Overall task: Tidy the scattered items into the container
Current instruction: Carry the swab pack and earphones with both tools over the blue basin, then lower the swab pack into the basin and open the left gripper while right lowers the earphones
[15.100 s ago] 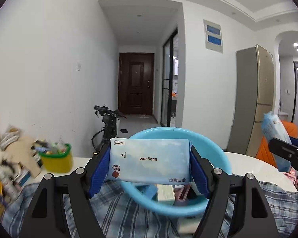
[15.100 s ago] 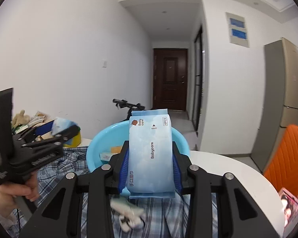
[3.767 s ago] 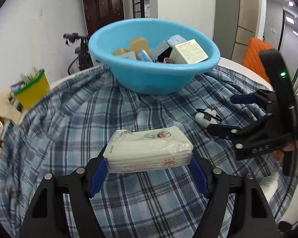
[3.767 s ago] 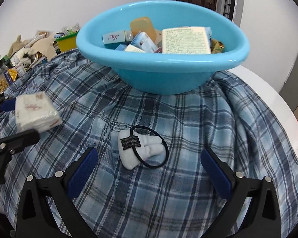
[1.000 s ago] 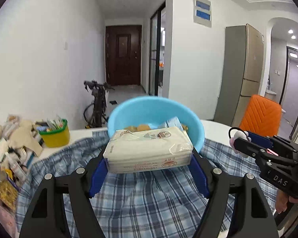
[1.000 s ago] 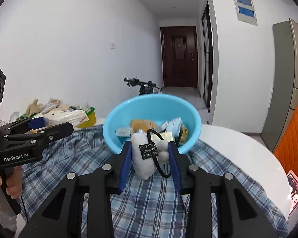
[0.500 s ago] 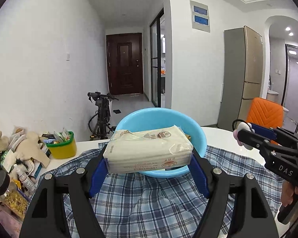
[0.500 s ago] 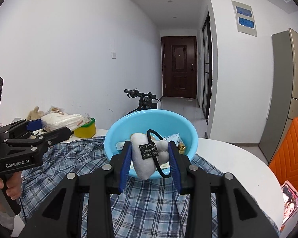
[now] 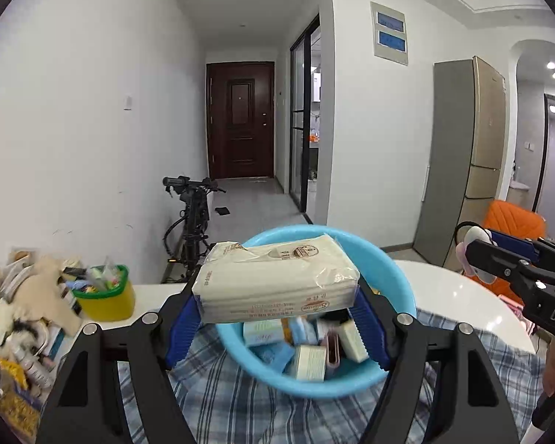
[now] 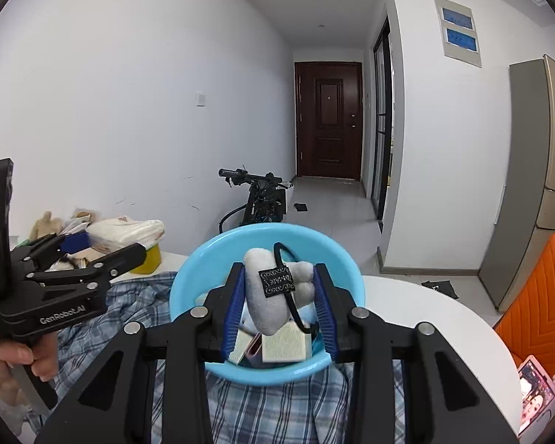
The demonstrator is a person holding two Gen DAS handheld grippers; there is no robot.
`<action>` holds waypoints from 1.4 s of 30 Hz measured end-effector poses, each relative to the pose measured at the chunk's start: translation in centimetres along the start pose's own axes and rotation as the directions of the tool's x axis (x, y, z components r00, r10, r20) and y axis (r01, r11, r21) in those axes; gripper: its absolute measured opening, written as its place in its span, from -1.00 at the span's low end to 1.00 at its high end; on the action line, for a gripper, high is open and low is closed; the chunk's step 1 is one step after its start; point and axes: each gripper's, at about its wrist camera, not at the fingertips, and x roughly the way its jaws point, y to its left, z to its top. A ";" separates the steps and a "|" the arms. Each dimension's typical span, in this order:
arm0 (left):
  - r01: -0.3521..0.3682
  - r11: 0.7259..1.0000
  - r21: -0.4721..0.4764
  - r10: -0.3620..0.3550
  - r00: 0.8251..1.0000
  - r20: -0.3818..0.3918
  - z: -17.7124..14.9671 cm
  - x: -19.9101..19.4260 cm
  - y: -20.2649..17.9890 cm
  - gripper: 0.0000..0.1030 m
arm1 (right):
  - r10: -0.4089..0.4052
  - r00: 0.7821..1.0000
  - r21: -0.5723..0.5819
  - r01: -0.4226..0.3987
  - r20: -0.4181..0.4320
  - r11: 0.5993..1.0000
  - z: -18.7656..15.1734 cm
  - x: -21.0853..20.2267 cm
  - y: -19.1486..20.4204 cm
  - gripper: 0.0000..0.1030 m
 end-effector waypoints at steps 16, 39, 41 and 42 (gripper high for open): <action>-0.022 0.998 -0.059 0.018 0.997 -0.075 7.0 9.8 2.2 0.47 | -0.073 0.996 -0.009 0.072 -0.049 0.997 5.8 7.7 -2.0 -0.38; -0.141 0.989 -0.033 0.093 0.793 -0.601 11.2 15.9 2.2 0.47 | 0.037 0.785 0.071 0.008 -0.618 0.997 10.7 12.6 -5.5 -0.40; -0.122 0.990 -0.067 0.058 0.797 -0.601 11.7 15.8 1.9 0.47 | 0.039 0.785 0.092 0.023 -0.619 0.996 11.6 12.9 -6.3 -0.40; -0.110 0.991 -0.070 0.046 0.801 -0.597 11.8 15.6 1.7 0.47 | 0.046 0.786 0.101 0.021 -0.616 0.995 11.8 12.8 -6.4 -0.40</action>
